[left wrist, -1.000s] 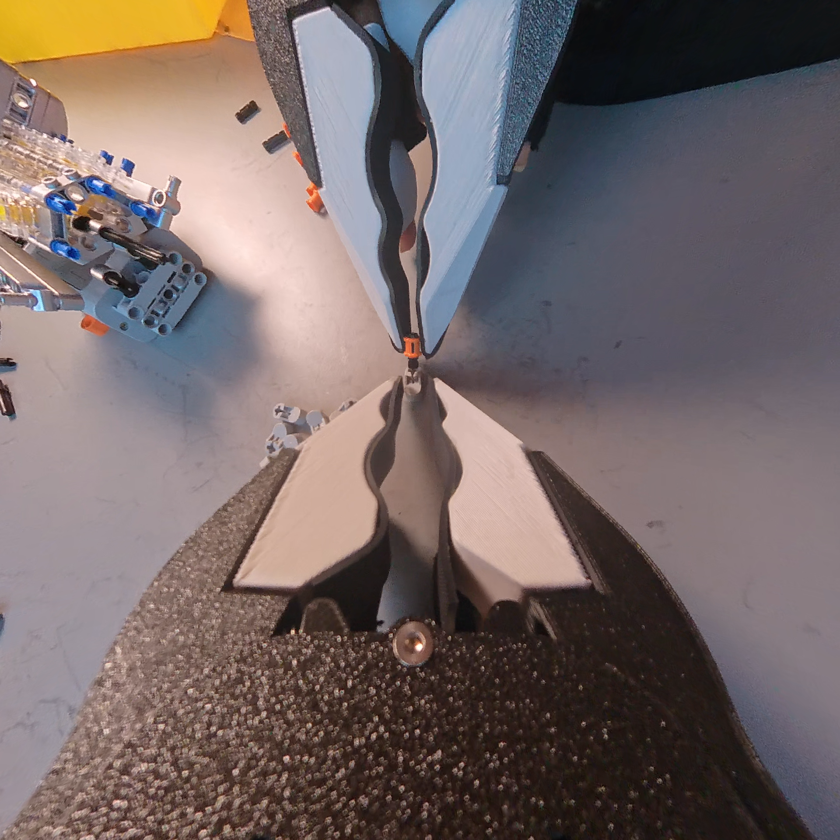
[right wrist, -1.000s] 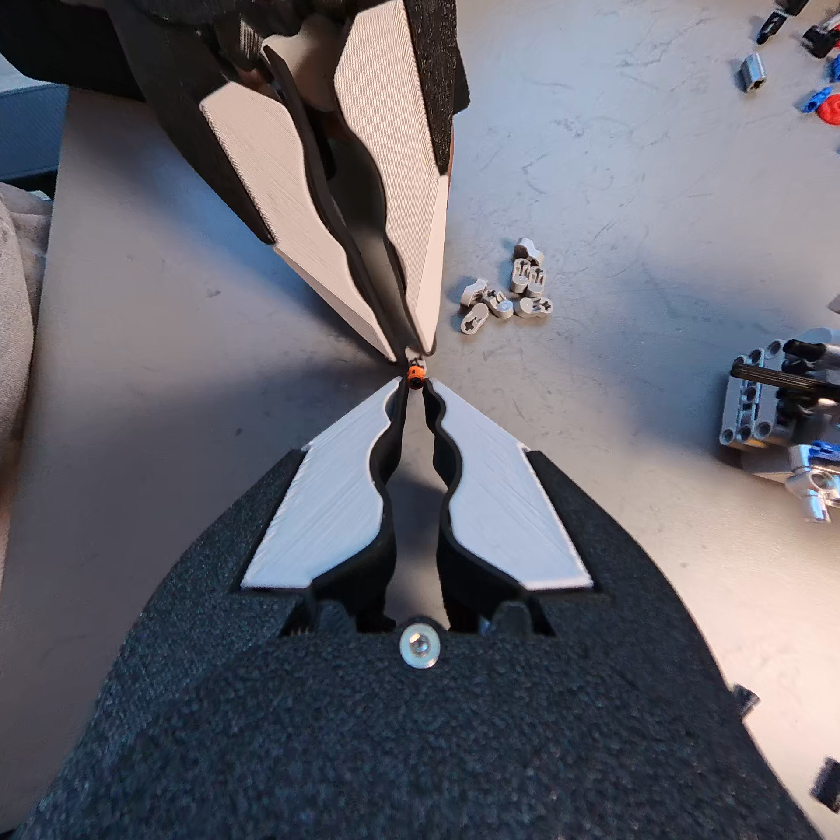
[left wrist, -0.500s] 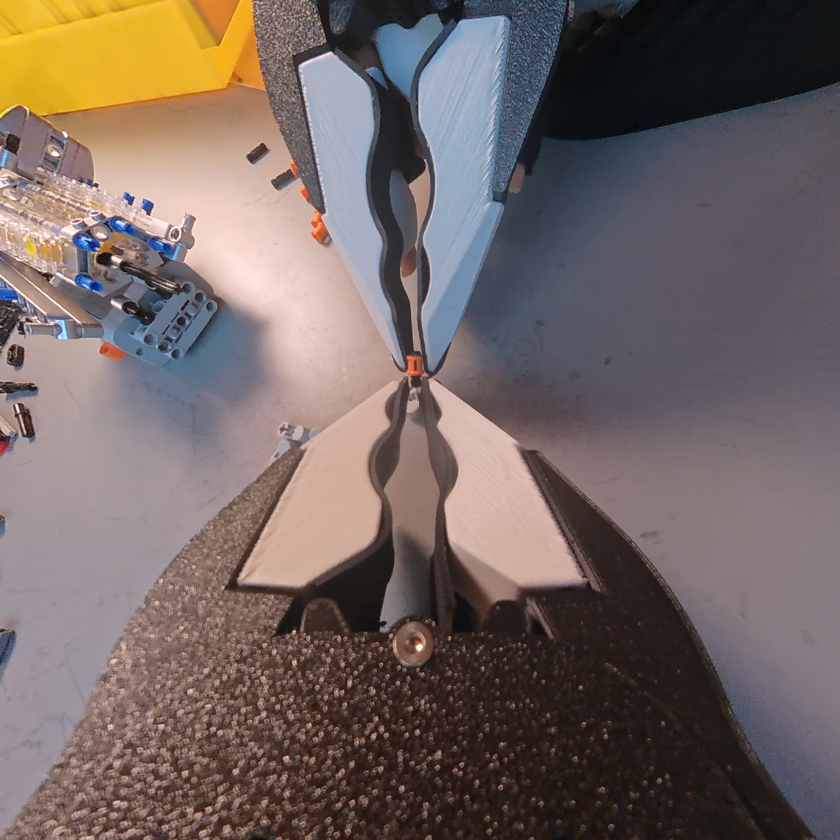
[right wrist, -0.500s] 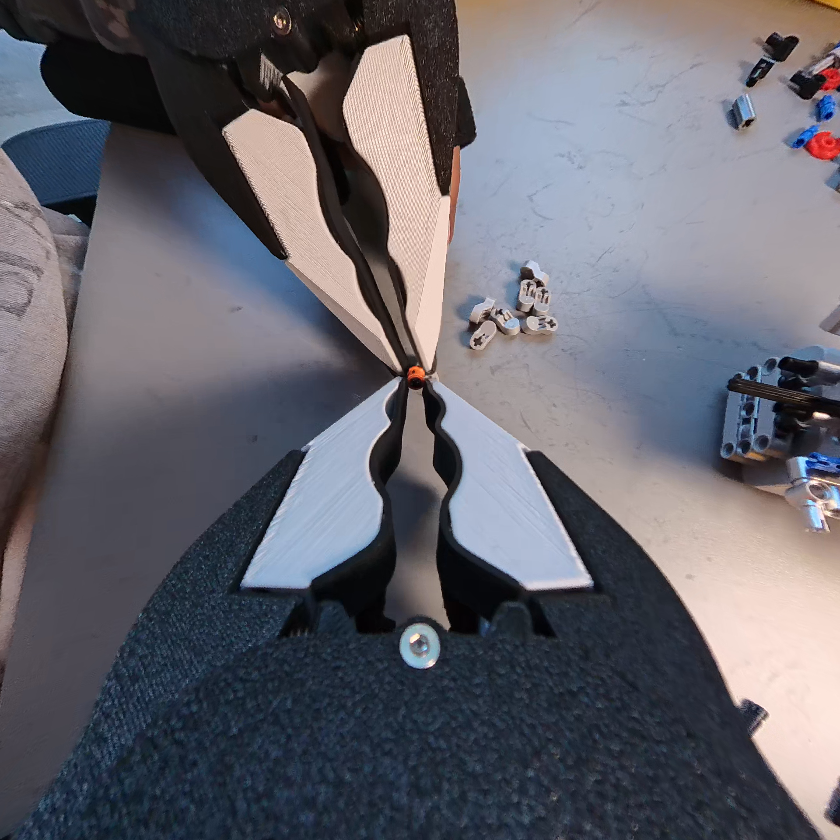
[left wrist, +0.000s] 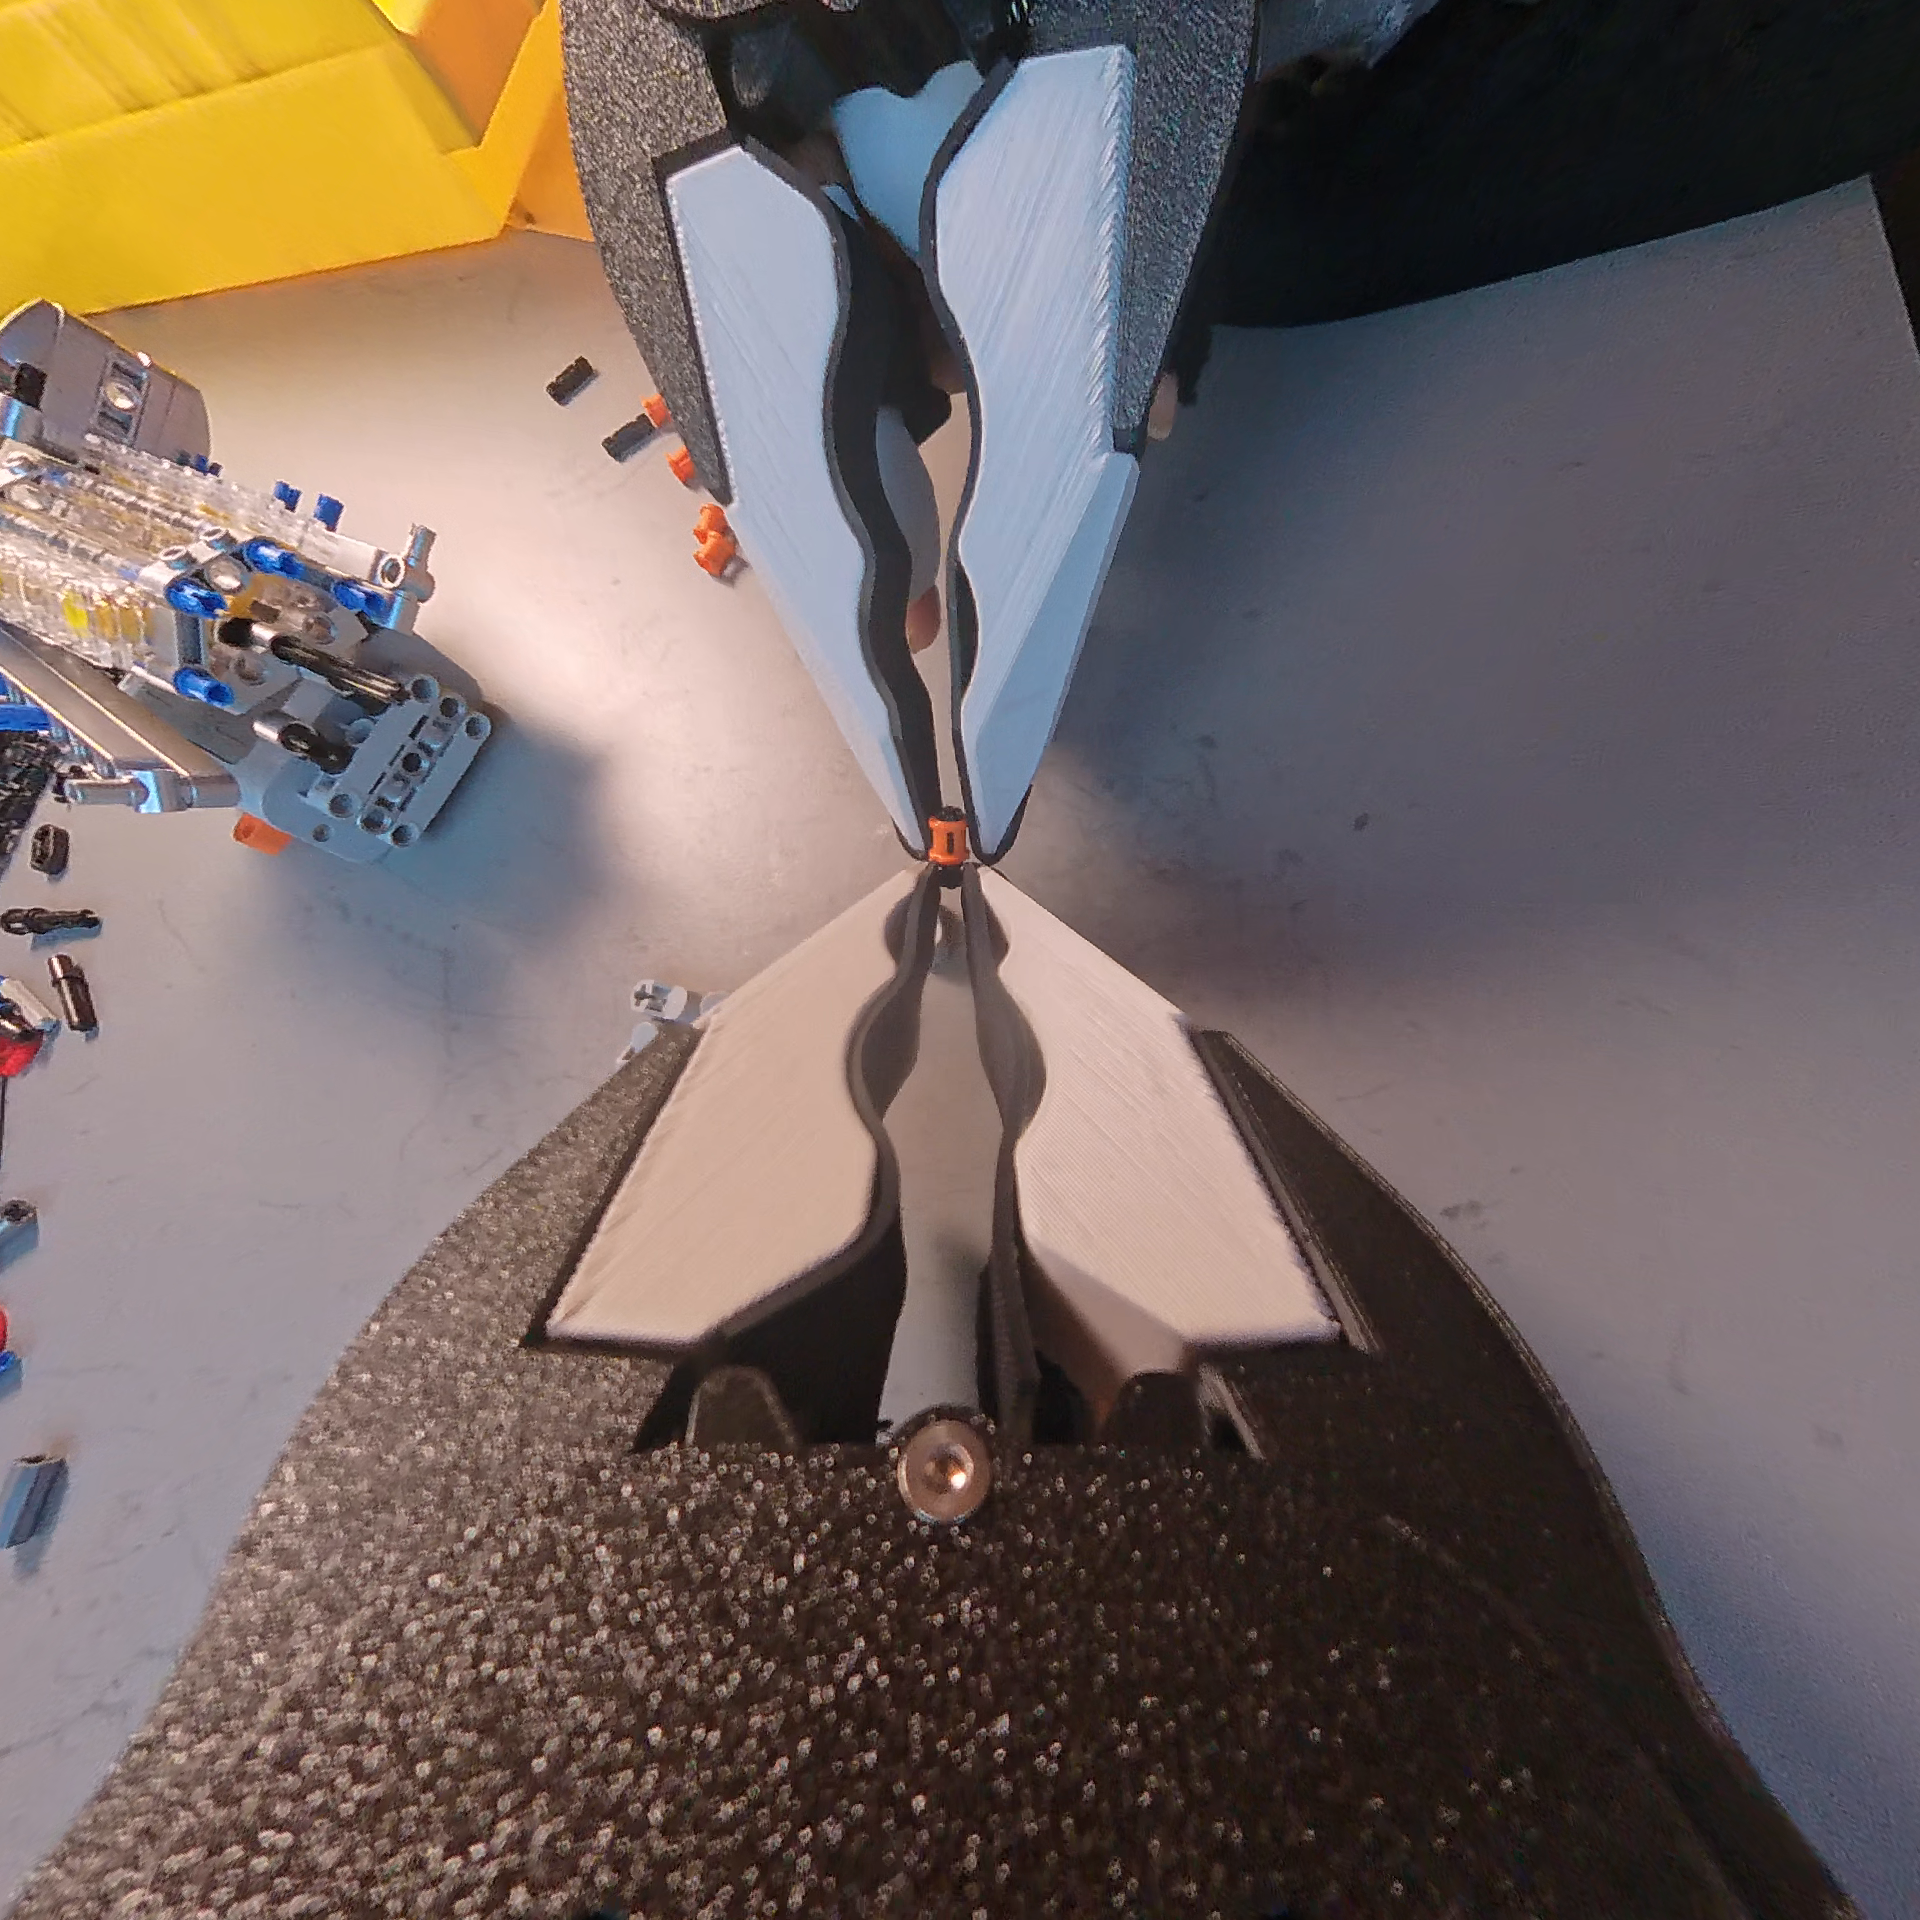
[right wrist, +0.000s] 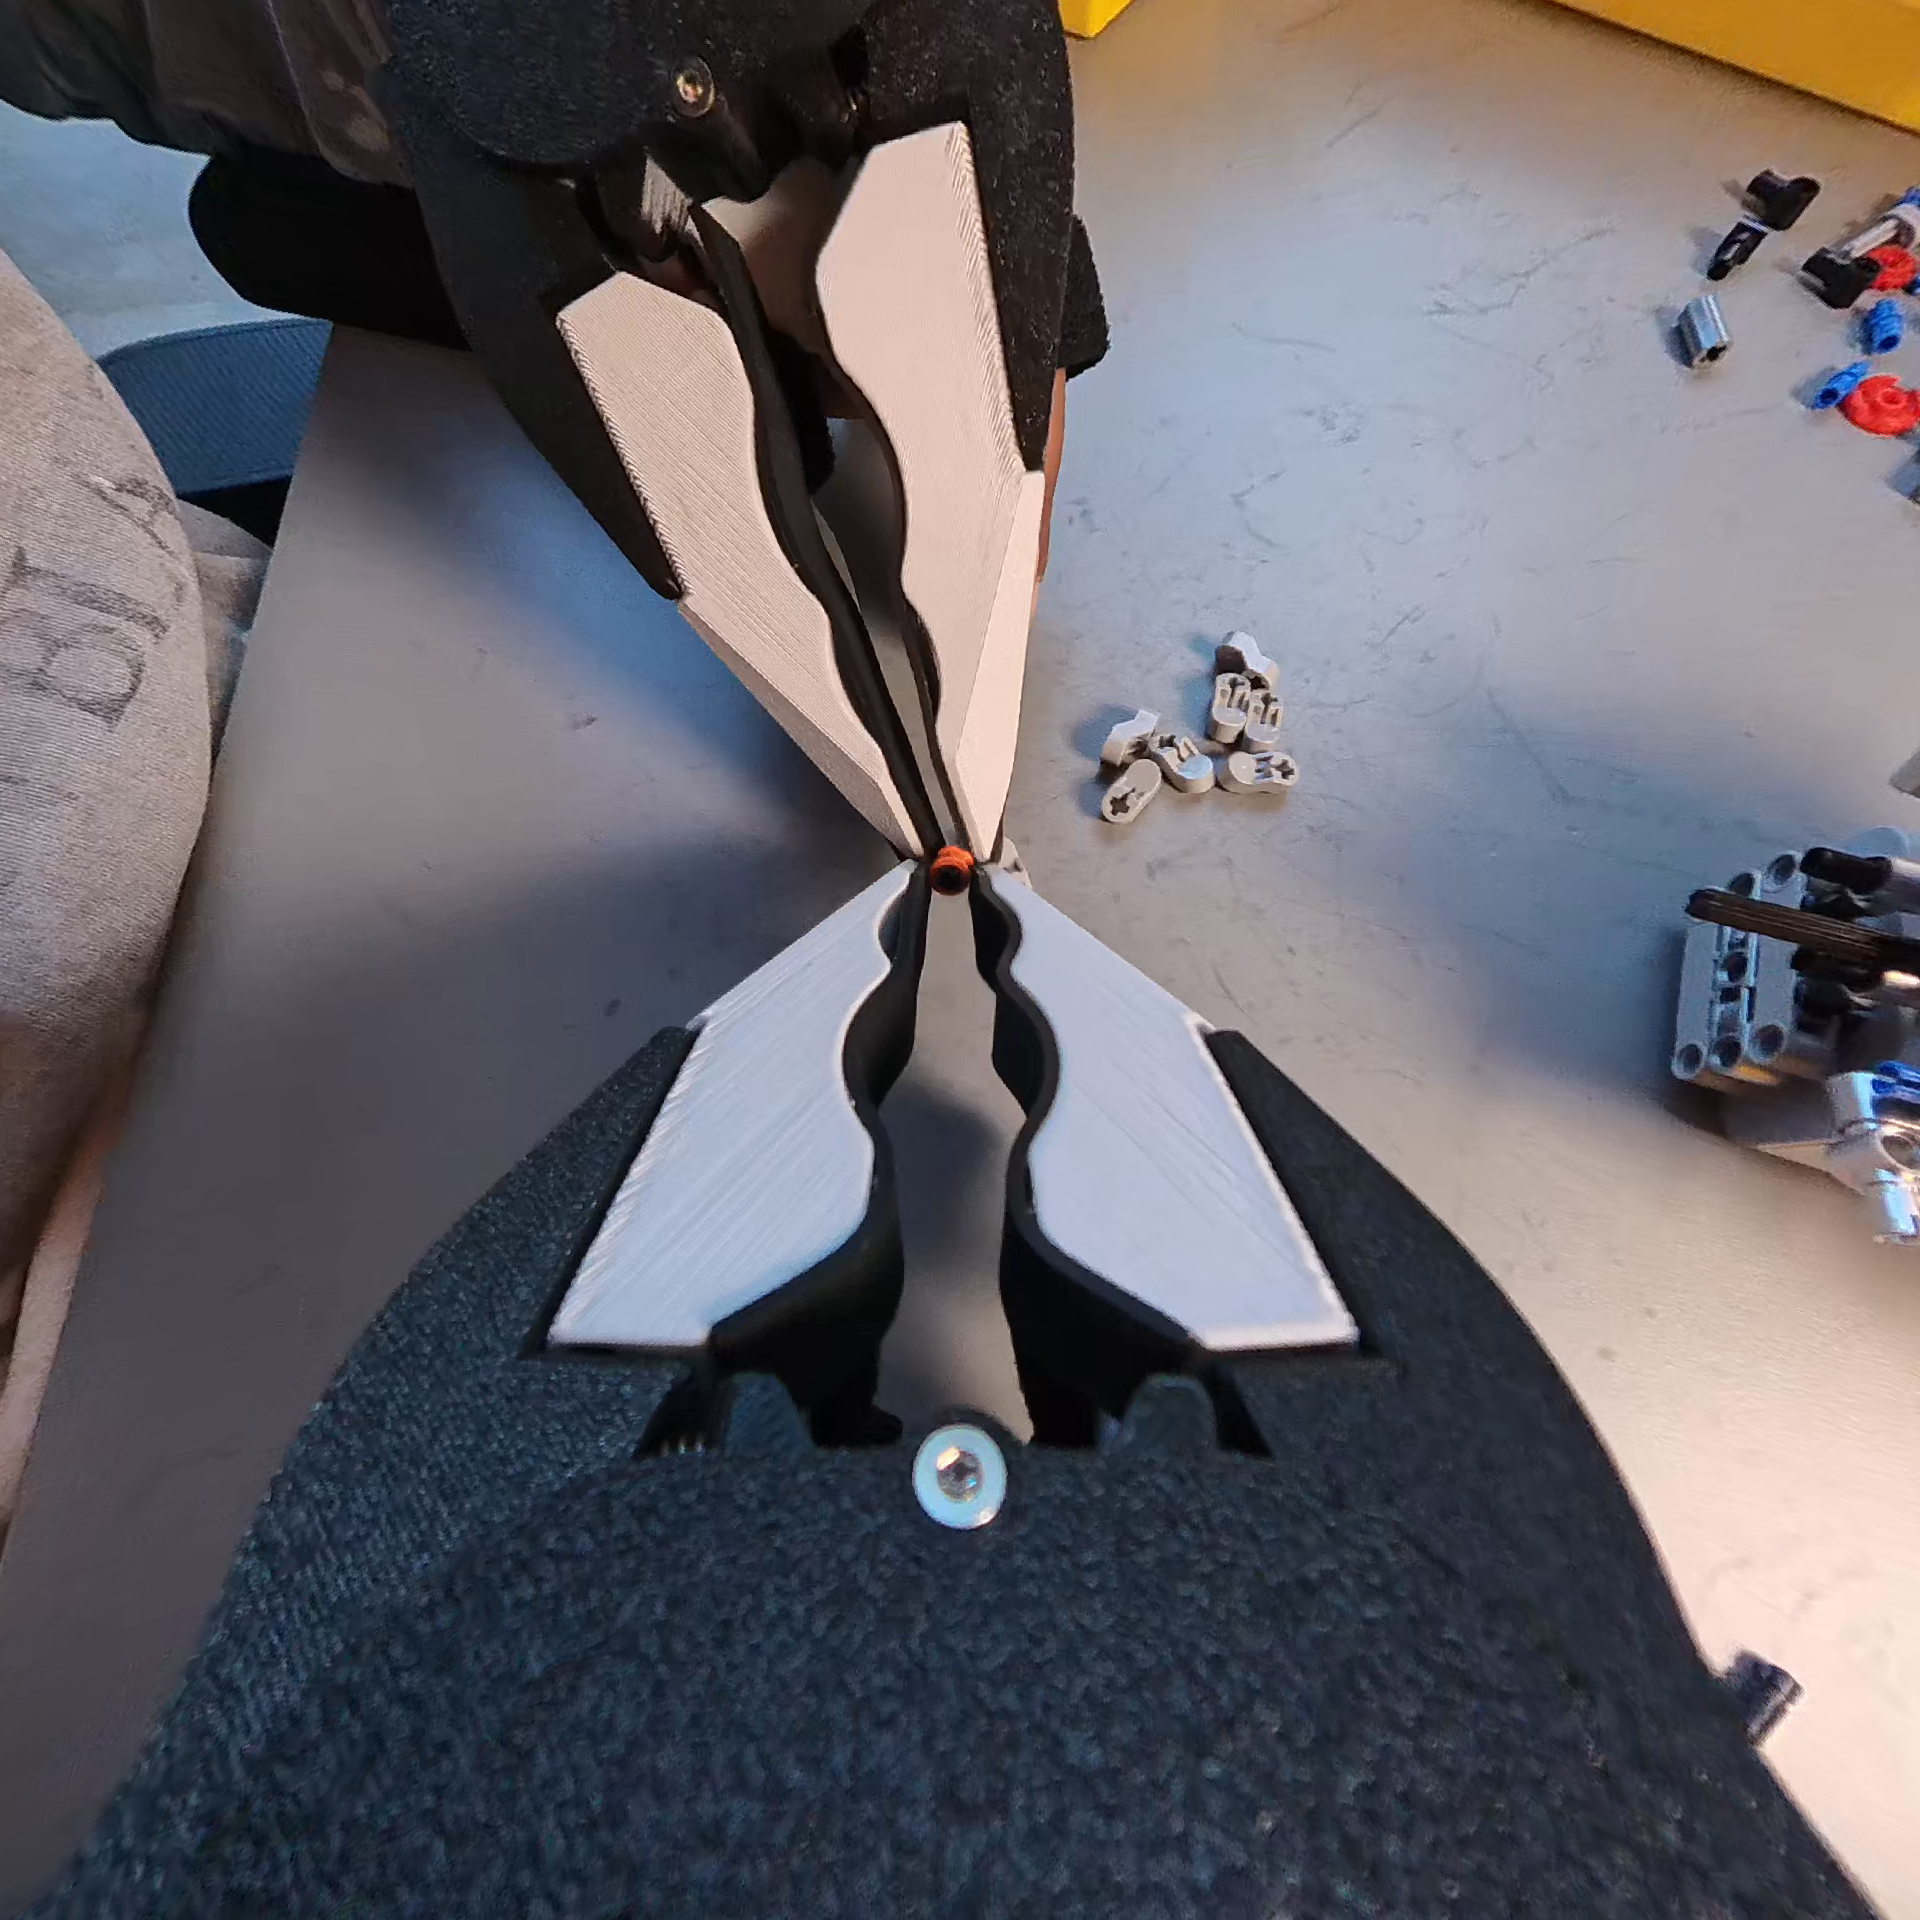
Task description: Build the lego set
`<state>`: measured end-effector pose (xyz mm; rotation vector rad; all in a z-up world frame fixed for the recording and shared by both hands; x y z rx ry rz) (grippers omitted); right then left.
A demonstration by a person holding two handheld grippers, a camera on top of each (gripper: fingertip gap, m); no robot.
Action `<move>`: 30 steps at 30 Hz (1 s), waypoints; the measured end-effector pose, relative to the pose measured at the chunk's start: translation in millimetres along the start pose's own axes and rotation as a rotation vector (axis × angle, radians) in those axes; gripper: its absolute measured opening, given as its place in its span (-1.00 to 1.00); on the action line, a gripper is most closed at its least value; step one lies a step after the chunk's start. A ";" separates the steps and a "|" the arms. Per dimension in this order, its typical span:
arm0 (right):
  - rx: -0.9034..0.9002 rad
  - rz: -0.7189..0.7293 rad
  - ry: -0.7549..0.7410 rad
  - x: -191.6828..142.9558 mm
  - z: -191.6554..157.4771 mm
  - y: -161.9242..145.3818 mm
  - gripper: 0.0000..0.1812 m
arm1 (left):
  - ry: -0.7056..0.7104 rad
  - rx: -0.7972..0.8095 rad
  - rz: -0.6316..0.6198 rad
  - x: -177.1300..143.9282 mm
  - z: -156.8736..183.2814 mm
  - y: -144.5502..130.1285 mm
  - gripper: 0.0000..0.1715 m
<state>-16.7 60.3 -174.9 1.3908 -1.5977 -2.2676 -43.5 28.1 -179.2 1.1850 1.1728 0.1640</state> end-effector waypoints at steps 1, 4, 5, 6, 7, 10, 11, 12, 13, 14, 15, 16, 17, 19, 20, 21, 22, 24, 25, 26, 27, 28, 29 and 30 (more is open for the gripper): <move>-0.002 0.006 0.001 -0.1 -0.6 0.9 -0.92 | -0.002 -0.002 -0.005 0.1 0.5 -0.4 -0.98; -0.018 0.016 -0.006 -1.4 -1.2 3.4 -0.92 | -0.006 -0.008 -0.009 0.6 1.7 -0.5 -0.98; -0.024 0.017 -0.010 -1.8 -1.2 3.7 -0.93 | -0.005 -0.009 -0.008 0.4 1.9 0.0 -0.98; -0.026 0.016 -0.014 -2.4 -0.9 3.9 -0.93 | -0.003 -0.010 -0.006 0.1 1.6 0.5 -0.98; -0.025 0.015 -0.014 -2.9 -0.9 3.9 -0.93 | -0.002 -0.016 -0.004 -0.1 1.5 0.8 -0.98; -0.047 0.005 -0.035 -4.6 0.1 4.2 -0.93 | -0.004 -0.036 -0.003 -0.7 0.3 1.9 -0.98; -0.050 0.007 -0.036 -5.8 0.3 4.7 -0.94 | -0.003 -0.042 0.001 -1.3 -0.1 2.7 -0.98; -0.049 0.010 -0.036 -7.1 0.3 5.3 -0.94 | -0.005 -0.051 0.005 -2.0 -0.2 3.4 -0.99; -0.051 0.008 -0.046 -8.9 1.3 4.9 -0.94 | -0.004 -0.056 -0.002 -2.5 -1.0 2.4 -0.98; -0.053 0.011 -0.066 -13.1 4.5 4.7 -0.94 | 0.011 -0.050 -0.023 -2.3 -3.4 -2.0 -1.00; -0.044 0.026 -0.076 -18.2 6.7 5.6 -0.94 | 0.021 -0.051 -0.037 -2.2 -5.6 -6.9 -1.00; -0.039 0.038 -0.076 -22.7 7.2 6.2 -0.94 | 0.007 -0.075 -0.028 -3.3 -5.1 -8.3 -1.00; -0.042 0.037 -0.086 -25.3 8.1 5.4 -0.94 | -0.005 -0.089 -0.013 -5.0 -3.9 -6.3 -1.00; -0.039 0.042 -0.089 -24.7 7.6 4.5 -0.94 | 0.002 -0.084 0.005 -7.0 -4.2 -0.4 -1.00; -0.033 0.056 -0.078 -23.0 6.1 5.7 -0.94 | -0.004 -0.089 0.028 -7.4 -3.8 3.6 -1.00; -0.032 0.072 -0.064 -21.5 4.1 7.2 -0.94 | -0.006 -0.089 0.048 -8.0 -3.7 6.7 -1.00; -0.031 0.087 -0.051 -20.4 2.4 8.9 -0.93 | -0.002 -0.087 0.058 -8.6 -4.2 7.8 -0.99; -0.024 0.117 -0.029 -19.0 -0.3 12.4 -0.93 | -0.019 -0.086 0.078 -9.6 -1.9 9.4 -0.89; -0.019 0.135 -0.016 -18.5 -2.1 14.6 -0.93 | -0.029 -0.087 0.094 -10.6 0.1 11.5 -0.91; -0.016 0.147 -0.007 -18.1 -3.3 16.0 -0.93 | -0.032 -0.084 0.104 -11.4 1.3 13.7 -0.92; -0.016 0.154 -0.003 -17.8 -3.9 17.0 -0.93 | -0.034 -0.078 0.111 -12.0 2.4 15.5 -0.92; -0.015 0.162 -0.003 -18.0 -3.6 17.8 -0.93 | -0.035 -0.071 0.114 -12.2 3.6 16.6 -0.94; -0.011 0.169 0.002 -18.7 -3.5 18.1 -0.93 | -0.031 -0.063 0.116 -12.5 4.2 17.2 -0.97; -0.004 0.178 0.009 -19.2 -4.0 18.6 -0.93 | -0.028 -0.060 0.121 -13.0 4.7 17.9 -0.97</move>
Point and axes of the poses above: each gripper's, where its closed fingertips meet, x out along the fingers, y out of its top, z = x × y across the jaws, the point moved 3 cm from there along -x, back along the fingers, and after that the axes turned 9 degrees about -x, right-handed, at the moved point
